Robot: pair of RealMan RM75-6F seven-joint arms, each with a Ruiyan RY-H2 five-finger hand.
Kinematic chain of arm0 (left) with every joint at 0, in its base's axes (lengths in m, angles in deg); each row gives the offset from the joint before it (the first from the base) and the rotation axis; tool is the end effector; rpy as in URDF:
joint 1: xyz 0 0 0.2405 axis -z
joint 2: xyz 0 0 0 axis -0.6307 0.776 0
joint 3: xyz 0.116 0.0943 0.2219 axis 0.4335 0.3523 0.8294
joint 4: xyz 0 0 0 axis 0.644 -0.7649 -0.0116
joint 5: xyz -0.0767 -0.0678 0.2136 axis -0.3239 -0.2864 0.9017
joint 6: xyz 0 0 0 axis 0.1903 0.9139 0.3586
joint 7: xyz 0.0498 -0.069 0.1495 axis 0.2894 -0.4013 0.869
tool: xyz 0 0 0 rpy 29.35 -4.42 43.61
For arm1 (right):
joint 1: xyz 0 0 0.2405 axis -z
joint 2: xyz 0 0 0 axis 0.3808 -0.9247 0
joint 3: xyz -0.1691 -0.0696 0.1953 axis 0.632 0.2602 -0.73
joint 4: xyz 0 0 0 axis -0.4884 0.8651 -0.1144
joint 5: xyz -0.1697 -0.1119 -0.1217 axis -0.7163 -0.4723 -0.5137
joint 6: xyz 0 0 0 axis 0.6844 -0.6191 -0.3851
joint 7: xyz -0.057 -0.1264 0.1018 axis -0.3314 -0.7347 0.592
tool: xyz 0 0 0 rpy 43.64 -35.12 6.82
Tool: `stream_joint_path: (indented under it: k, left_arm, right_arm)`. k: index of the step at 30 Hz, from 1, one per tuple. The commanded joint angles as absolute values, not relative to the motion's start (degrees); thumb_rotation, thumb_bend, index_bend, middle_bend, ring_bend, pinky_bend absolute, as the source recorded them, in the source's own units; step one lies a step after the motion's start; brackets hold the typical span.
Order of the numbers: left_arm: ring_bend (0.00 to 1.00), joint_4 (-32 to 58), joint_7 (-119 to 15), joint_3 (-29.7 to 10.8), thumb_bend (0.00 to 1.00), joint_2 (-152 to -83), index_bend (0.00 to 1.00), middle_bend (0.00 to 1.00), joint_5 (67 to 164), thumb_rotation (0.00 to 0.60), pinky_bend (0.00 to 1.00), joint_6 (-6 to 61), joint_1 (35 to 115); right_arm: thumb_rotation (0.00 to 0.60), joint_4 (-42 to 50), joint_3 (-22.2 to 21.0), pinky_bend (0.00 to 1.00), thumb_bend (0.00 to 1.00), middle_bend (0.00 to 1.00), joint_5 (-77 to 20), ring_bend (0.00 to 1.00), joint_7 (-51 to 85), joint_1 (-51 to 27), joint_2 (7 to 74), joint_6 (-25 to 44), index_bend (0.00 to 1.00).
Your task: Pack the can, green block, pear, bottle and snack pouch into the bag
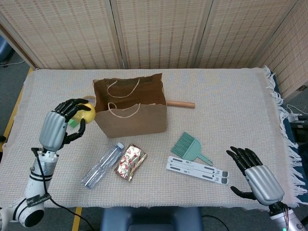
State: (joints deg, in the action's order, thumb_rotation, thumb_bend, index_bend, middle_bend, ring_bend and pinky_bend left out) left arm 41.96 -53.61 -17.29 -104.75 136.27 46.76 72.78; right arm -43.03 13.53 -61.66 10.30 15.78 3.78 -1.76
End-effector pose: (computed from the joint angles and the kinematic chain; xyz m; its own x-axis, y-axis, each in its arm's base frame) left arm -0.1139 0.3567 0.1306 -0.0081 -0.1837 0.9830 0.8708 -0.4845 -0.0834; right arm -0.2233 -0.1764 0.1377 0.3350 -0.2608 0.9054 -0.9354 -0.2075 0.2864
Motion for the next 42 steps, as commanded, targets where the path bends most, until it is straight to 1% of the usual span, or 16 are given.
stream_joint_path:
  k: [1, 5, 8, 12, 17, 22, 24, 26, 28, 30, 31, 32, 34, 42]
  left_arm:
    - [0.6, 43.6, -48.4, -23.0, 0.58, -107.5, 0.62, 0.65, 130.5, 0.6, 0.74, 40.9, 79.1]
    - [0.6, 41.9, -45.7, -26.3, 0.58, -110.8, 0.62, 0.65, 126.5, 0.6, 0.74, 37.9, 83.5]
    - [0.6, 39.3, -43.8, -27.5, 0.59, -113.4, 0.62, 0.65, 124.0, 0.6, 0.74, 35.8, 86.5]
    - [0.6, 34.5, -41.8, -27.0, 0.59, -116.8, 0.62, 0.65, 122.8, 0.6, 0.74, 33.4, 89.6]
    - [0.6, 29.0, -40.8, -25.8, 0.58, -120.2, 0.62, 0.65, 123.9, 0.6, 0.74, 31.8, 92.3]
    - [0.57, 27.1, -39.5, -24.7, 0.58, -121.6, 0.59, 0.63, 123.4, 0.6, 0.71, 30.3, 93.5]
    - [0.54, 26.8, -38.8, -23.8, 0.57, -121.4, 0.57, 0.6, 123.7, 0.6, 0.66, 29.5, 93.6]
    - [0.48, 27.0, -38.8, -23.1, 0.55, -121.1, 0.53, 0.56, 123.9, 0.6, 0.61, 29.1, 93.4]
    - [0.4, 27.1, -38.6, -22.4, 0.52, -120.8, 0.47, 0.49, 124.3, 0.6, 0.55, 28.7, 93.3]
    - [0.3, 27.7, -38.7, -22.4, 0.48, -120.5, 0.41, 0.39, 124.1, 0.6, 0.48, 28.5, 93.3]
    - [0.28, 28.1, -38.9, -22.5, 0.48, -120.5, 0.39, 0.36, 124.0, 0.6, 0.46, 28.4, 93.2]
    - [0.27, 28.7, -38.9, -22.6, 0.47, -120.3, 0.37, 0.33, 123.8, 0.6, 0.45, 28.4, 93.2]
    - [0.27, 29.0, -38.5, -22.7, 0.47, -120.1, 0.36, 0.31, 124.1, 0.6, 0.45, 28.6, 93.3]
    - [0.27, 29.1, -37.6, -23.5, 0.47, -120.3, 0.37, 0.33, 124.1, 0.6, 0.46, 29.3, 94.1]
  right_arm:
    - [0.6, -42.8, 13.2, 0.0, 0.1, 0.0, -61.0, 0.0, 10.5, 15.5, 3.8, -1.5, 0.0]
    - [0.6, -42.8, 12.9, 0.0, 0.1, 0.0, -60.3, 0.0, 10.9, 15.2, 3.7, -1.3, 0.0]
    - [0.6, -42.8, 12.8, 0.0, 0.1, 0.0, -59.9, 0.0, 11.2, 15.0, 3.5, -1.1, 0.0]
    - [0.6, -42.9, 12.6, 0.0, 0.1, 0.0, -59.6, 0.0, 11.6, 14.9, 3.3, -1.2, 0.0]
    - [0.6, -42.8, 12.4, 0.0, 0.1, 0.0, -59.0, 0.0, 11.8, 14.7, 3.2, -0.9, 0.0]
    - [0.6, -42.8, 12.1, 0.0, 0.1, 0.0, -58.3, 0.0, 11.9, 14.5, 3.2, -0.6, 0.0]
    - [0.6, -42.7, 12.1, 0.0, 0.1, 0.0, -58.2, 0.0, 11.9, 14.4, 3.2, -0.5, 0.0]
    - [0.6, -42.6, 12.1, 0.0, 0.1, 0.0, -58.2, 0.0, 12.0, 14.4, 3.1, -0.5, 0.0]
    - [0.6, -42.6, 12.2, 0.0, 0.1, 0.0, -58.1, 0.0, 12.0, 14.4, 3.1, -0.4, 0.0]
    - [0.6, -42.6, 12.2, 0.0, 0.1, 0.0, -58.2, 0.0, 11.9, 14.4, 3.2, -0.4, 0.0]
    - [0.6, -42.6, 12.2, 0.0, 0.1, 0.0, -58.2, 0.0, 11.9, 14.4, 3.2, -0.3, 0.0]
    - [0.6, -42.6, 12.2, 0.0, 0.1, 0.0, -58.2, 0.0, 11.9, 14.4, 3.2, -0.3, 0.0]
    - [0.6, -42.6, 12.2, 0.0, 0.1, 0.0, -58.2, 0.0, 11.7, 14.4, 3.3, -0.4, 0.0]
    - [0.6, -42.8, 12.3, 0.0, 0.1, 0.0, -58.6, 0.0, 11.6, 14.6, 3.2, -0.9, 0.0]
